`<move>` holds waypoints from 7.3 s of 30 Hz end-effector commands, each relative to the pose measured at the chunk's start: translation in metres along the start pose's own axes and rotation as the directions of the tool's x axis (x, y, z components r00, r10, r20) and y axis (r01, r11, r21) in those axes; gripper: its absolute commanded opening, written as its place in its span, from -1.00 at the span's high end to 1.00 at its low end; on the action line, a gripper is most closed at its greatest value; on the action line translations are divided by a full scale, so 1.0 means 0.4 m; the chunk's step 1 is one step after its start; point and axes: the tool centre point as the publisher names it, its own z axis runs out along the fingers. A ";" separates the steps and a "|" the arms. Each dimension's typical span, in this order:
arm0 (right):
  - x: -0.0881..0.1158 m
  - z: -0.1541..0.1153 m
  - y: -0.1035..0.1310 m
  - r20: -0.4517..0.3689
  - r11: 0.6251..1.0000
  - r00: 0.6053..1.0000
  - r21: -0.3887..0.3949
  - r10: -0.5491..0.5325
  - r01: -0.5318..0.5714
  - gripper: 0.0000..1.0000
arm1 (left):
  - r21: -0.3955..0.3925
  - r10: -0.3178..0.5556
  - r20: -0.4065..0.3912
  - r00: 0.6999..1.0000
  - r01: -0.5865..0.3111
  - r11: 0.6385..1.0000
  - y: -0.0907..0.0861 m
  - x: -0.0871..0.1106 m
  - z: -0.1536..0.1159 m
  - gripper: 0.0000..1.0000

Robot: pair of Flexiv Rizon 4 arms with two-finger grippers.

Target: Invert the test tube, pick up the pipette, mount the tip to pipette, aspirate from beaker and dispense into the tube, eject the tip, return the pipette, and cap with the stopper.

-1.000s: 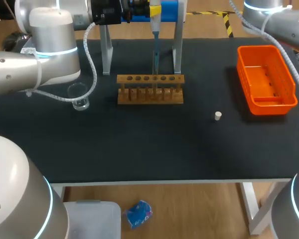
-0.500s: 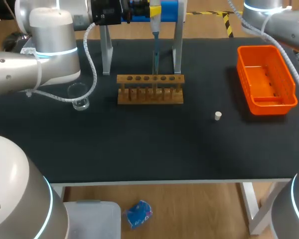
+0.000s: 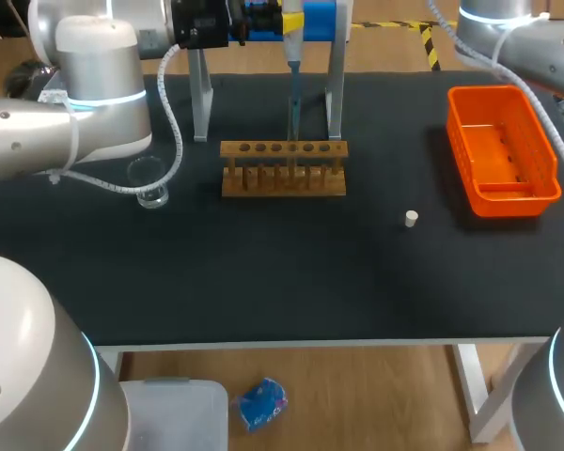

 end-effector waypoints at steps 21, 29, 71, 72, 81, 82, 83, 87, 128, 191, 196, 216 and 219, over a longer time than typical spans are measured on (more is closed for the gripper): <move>0.012 0.005 -0.056 -0.002 0.999 0.999 -0.009 0.036 -0.036 1.00 | 0.003 0.001 0.004 1.000 -0.001 1.000 -0.008 0.002 0.001 1.00; 0.015 0.008 -0.061 -0.003 0.999 0.999 -0.010 0.042 -0.042 1.00 | 0.003 0.001 0.004 1.000 -0.001 1.000 -0.008 0.002 0.001 1.00; 0.051 -0.061 0.091 0.017 0.994 0.998 0.095 -0.062 0.060 -1.00 | 0.003 0.001 0.004 1.000 -0.001 1.000 -0.008 0.002 0.001 1.00; 0.059 -0.071 0.095 0.019 0.992 0.998 0.106 -0.065 0.063 -1.00 | 0.003 0.001 0.004 1.000 -0.001 1.000 -0.008 0.002 0.001 1.00; 0.125 -0.162 0.078 0.054 0.963 0.995 0.263 -0.079 0.062 -1.00 | 0.003 0.001 0.004 1.000 -0.001 1.000 -0.008 0.002 0.001 1.00; 0.131 -0.171 0.072 0.055 0.959 0.995 0.277 -0.080 0.062 -1.00 | 0.003 0.001 0.004 1.000 -0.001 1.000 -0.008 0.002 0.001 1.00; 0.136 -0.179 0.064 0.055 0.954 0.995 0.293 -0.085 0.066 -1.00 | 0.003 0.001 0.004 1.000 -0.001 1.000 -0.008 0.002 0.001 1.00; 0.155 -0.211 0.020 0.065 0.926 0.992 0.369 -0.111 0.079 -1.00 | 0.003 0.001 0.004 1.000 -0.001 1.000 -0.008 0.002 0.001 1.00; 0.191 -0.264 -0.360 0.160 0.849 0.977 0.528 -0.140 0.035 -1.00 | 0.003 0.001 0.004 1.000 -0.001 1.000 -0.008 0.002 0.001 1.00; 0.098 -0.204 -0.613 0.291 0.837 0.929 0.546 -0.228 0.034 -1.00 | -0.021 0.064 0.021 0.998 -0.064 0.998 -0.043 0.006 0.001 1.00; 0.098 -0.204 -0.613 0.291 0.837 0.929 0.546 -0.228 0.034 -1.00 | -0.020 0.092 0.022 0.996 -0.092 0.996 -0.054 0.012 0.001 1.00; 0.098 -0.204 -0.613 0.291 0.837 0.929 0.546 -0.228 0.034 -1.00 | -0.036 0.151 0.022 0.988 -0.150 0.988 -0.107 0.037 0.001 1.00; 0.098 -0.204 -0.613 0.291 0.837 0.929 0.546 -0.228 0.034 -1.00 | -0.040 0.157 0.020 0.987 -0.156 0.987 -0.116 0.039 0.003 1.00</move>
